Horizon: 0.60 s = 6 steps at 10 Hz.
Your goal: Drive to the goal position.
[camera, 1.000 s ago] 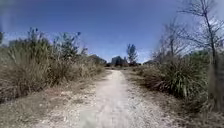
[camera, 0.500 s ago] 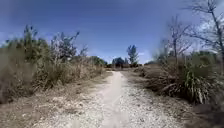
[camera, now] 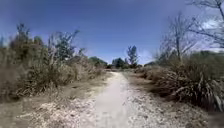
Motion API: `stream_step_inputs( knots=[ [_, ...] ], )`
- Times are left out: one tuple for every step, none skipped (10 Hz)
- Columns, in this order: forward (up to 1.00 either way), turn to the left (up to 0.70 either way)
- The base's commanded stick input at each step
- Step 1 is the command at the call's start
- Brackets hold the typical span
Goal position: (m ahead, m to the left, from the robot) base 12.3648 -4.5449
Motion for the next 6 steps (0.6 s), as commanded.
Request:
stream_step_inputs(
  knots=[
    [0.7, 0.0],
    [0.7, 0.0],
    [0.7, 0.0],
    [0.7, 0.0],
    [0.7, 0.0],
    [0.7, 0.0]
  ],
)
